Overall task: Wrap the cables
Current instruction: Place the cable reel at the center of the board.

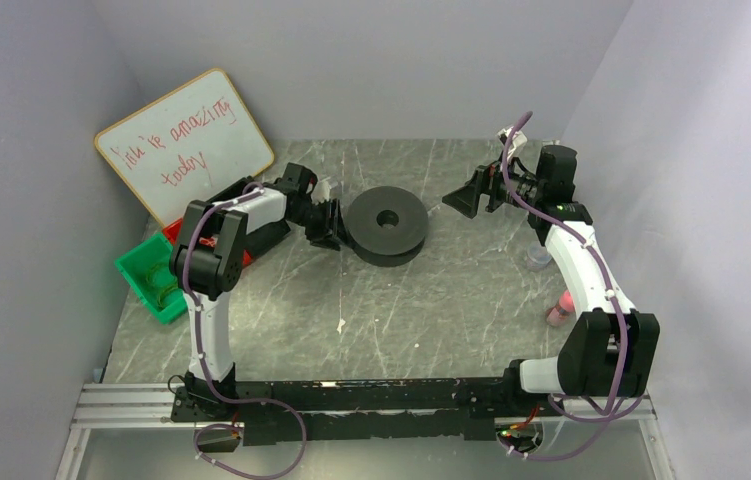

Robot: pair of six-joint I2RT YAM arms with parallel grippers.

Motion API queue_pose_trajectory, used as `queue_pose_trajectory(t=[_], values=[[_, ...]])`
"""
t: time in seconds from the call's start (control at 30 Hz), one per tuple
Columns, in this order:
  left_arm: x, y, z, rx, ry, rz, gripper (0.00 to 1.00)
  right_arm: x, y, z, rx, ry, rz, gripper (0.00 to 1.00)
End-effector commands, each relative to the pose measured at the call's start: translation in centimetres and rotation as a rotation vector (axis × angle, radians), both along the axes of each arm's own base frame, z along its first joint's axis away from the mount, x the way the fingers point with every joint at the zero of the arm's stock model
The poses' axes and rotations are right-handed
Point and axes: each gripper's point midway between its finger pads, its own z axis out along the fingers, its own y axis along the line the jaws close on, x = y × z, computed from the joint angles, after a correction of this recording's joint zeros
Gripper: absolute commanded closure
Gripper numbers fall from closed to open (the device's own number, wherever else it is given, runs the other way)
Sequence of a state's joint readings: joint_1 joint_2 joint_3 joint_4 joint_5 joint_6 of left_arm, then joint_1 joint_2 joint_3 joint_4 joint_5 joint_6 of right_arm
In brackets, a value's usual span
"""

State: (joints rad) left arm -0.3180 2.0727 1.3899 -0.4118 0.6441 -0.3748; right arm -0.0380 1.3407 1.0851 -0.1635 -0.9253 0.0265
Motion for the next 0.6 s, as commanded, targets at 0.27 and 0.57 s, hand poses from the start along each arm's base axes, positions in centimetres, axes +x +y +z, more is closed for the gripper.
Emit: queue_pose_trajectory(t=[0.27,0.57], values=[[0.1,0.5,4.5,0.017,-0.115,-0.080,0.50,0.2,0.1,1.2,0.002,-0.050,0.011,0.01],[-0.1,3.2,10.2,0.092,-0.338,-0.099,0.10,0.6,-1.7,2.1,-0.093,-0.092,-0.091,0.01]])
